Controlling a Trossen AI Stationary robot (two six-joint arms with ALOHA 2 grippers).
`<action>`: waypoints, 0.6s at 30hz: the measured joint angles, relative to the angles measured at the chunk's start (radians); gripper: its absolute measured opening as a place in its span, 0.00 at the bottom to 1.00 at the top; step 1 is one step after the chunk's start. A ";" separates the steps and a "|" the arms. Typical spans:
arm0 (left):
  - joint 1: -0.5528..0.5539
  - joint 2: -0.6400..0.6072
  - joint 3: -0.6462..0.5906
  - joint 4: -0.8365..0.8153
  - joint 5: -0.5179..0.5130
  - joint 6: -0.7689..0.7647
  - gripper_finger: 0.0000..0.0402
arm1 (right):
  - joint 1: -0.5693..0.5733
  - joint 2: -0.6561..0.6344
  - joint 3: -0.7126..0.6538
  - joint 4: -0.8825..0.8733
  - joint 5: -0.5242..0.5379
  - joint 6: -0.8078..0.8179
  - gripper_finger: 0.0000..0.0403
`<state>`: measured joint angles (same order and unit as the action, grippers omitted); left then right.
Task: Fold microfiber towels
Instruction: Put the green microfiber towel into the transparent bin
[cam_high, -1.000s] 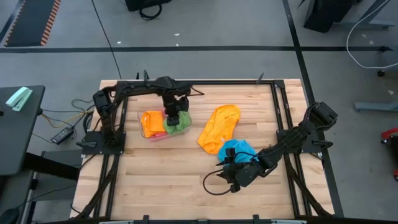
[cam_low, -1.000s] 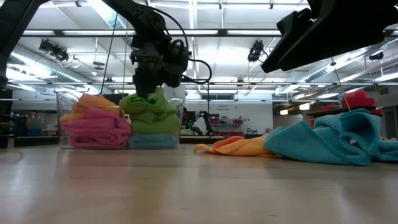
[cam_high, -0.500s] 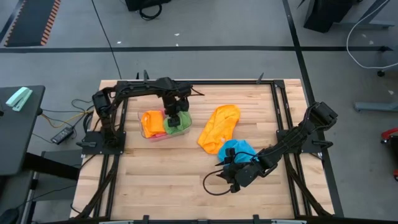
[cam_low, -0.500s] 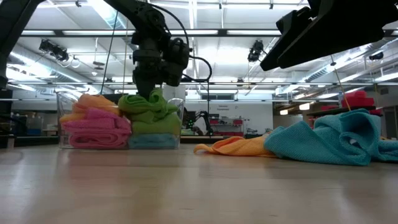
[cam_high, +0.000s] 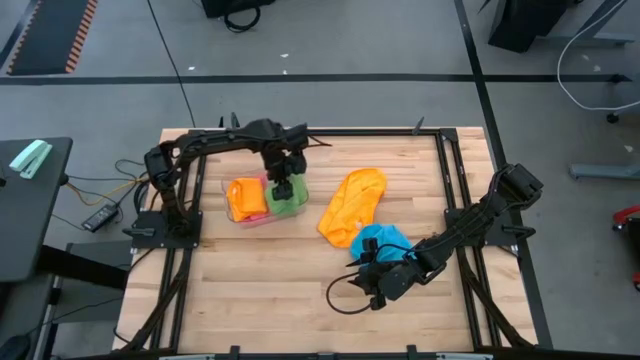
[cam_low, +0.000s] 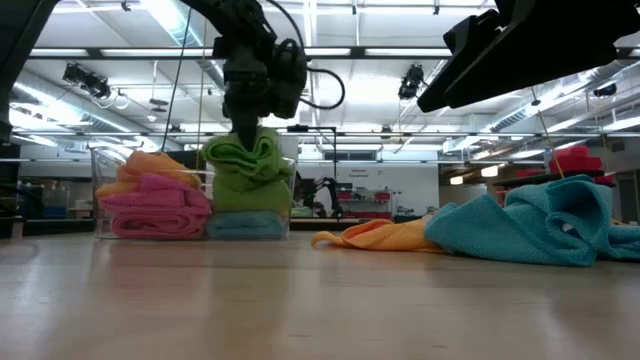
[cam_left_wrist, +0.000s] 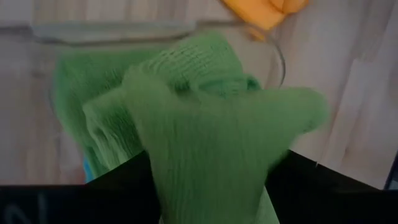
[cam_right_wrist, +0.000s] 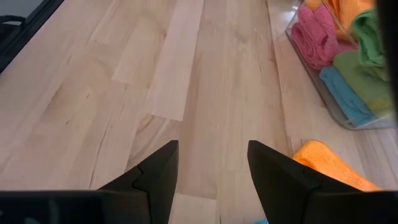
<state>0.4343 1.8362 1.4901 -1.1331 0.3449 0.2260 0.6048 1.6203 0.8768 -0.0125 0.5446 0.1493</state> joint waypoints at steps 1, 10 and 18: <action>0.000 0.000 0.002 0.006 0.000 -0.001 0.61 | 0.000 0.000 0.000 0.001 0.000 0.001 0.50; 0.011 0.014 0.003 0.023 -0.035 -0.023 0.64 | 0.000 0.000 0.000 0.001 0.000 0.001 0.50; 0.017 0.014 0.003 0.026 -0.038 -0.027 0.81 | 0.000 0.000 0.000 0.001 0.000 0.001 0.50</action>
<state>0.4516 1.8500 1.4929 -1.1070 0.3070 0.1992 0.6048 1.6203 0.8768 -0.0117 0.5446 0.1501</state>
